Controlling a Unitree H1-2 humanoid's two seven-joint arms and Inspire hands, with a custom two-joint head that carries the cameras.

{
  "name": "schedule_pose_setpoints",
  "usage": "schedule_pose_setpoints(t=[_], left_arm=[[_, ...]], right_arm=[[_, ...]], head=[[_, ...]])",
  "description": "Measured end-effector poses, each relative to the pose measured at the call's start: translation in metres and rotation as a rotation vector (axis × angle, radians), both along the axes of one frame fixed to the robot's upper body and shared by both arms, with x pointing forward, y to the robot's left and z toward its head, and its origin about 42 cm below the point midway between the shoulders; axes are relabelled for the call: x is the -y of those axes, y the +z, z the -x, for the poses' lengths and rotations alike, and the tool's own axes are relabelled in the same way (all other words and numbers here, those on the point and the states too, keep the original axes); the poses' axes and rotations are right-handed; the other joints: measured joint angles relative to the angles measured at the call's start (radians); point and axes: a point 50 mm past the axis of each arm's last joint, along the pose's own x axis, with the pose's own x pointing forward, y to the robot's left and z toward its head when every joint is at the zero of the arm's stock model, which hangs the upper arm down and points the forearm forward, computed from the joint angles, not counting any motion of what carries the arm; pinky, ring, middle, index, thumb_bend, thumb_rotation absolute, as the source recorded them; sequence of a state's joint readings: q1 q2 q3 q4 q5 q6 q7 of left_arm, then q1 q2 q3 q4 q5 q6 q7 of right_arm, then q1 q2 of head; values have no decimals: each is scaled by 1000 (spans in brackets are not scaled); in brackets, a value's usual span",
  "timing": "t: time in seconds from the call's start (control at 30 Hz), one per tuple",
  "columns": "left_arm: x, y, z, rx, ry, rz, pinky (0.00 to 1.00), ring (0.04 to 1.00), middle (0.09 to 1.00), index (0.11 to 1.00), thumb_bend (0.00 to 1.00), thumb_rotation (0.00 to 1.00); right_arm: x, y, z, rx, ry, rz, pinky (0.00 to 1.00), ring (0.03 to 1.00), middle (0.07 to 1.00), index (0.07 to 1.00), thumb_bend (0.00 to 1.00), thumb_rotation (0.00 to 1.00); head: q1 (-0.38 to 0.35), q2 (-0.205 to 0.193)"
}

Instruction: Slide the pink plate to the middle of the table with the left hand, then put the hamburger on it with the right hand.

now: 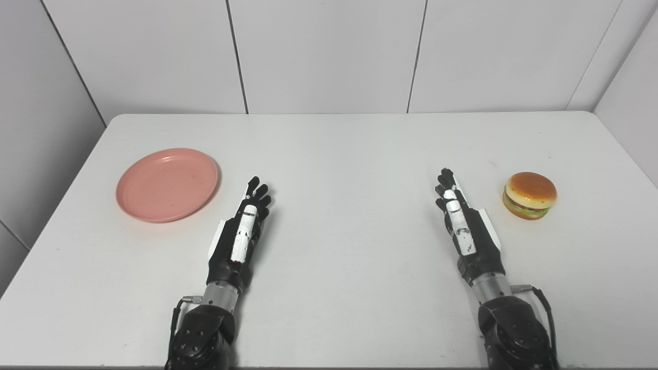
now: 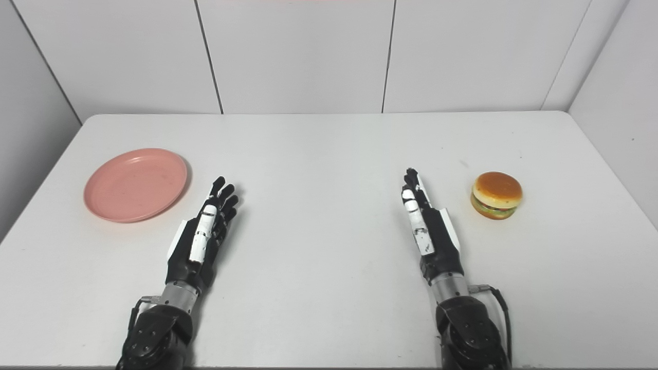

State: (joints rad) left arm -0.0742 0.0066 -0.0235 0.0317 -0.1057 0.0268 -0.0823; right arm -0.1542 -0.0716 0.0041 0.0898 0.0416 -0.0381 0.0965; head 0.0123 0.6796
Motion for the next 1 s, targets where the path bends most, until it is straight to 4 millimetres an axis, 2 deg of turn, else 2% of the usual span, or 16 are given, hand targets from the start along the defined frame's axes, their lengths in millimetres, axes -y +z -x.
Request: schedule_pose_setpoints(t=[0.03,0.07,0.1,0.13,0.2,0.27,0.33,0.47,0.67,0.87,1.0], left_arm=[[1,-1,0,2,-1,1,1000,973,981,979,370,1000],[3,-1,0,2,-4,1,998,973,980,978,375,1000],[4,-1,0,3,-5,1,999,974,981,979,378,1000],[6,-1,-1,4,-5,-4,999,975,983,981,381,1000],[9,-2,-2,7,-3,-10,1000,975,982,982,376,1000],[12,-3,-2,11,5,-21,1000,977,984,984,377,1000],[16,-3,-3,19,8,-28,1000,977,983,983,379,1000],[27,-4,-9,19,14,-41,996,970,976,973,361,1000],[41,-4,-13,18,7,-43,982,965,968,964,323,1000],[43,-4,-14,21,12,-56,976,962,963,960,340,1000],[43,-4,-14,21,12,-56,979,965,965,961,328,1000]], right_arm=[[1,0,0,0,-1,1,1000,998,1000,1000,293,1000],[2,0,0,1,-3,2,1000,996,1000,1000,292,1000],[2,0,0,7,-1,0,1000,997,1000,1000,291,1000],[3,0,0,9,0,-3,1000,999,1000,1000,287,1000],[6,-1,0,7,5,-18,1000,1000,1000,1000,299,1000],[9,-1,-2,7,17,-24,1000,1000,1000,1000,301,1000],[13,-1,-5,21,31,-38,1000,1000,1000,1000,282,1000],[24,-2,-9,53,33,-51,1000,1000,1000,1000,244,1000],[28,-1,-13,80,35,-66,1000,1000,1000,1000,206,1000],[30,0,-14,94,30,-81,1000,1000,1000,1000,150,1000],[30,0,-13,95,30,-83,1000,1000,1000,1000,167,1000]], head=[[33,-11],[34,-11],[75,-27],[75,-28],[144,-66],[144,-66],[199,-106],[241,-132],[284,-150],[284,-149],[281,-149]])
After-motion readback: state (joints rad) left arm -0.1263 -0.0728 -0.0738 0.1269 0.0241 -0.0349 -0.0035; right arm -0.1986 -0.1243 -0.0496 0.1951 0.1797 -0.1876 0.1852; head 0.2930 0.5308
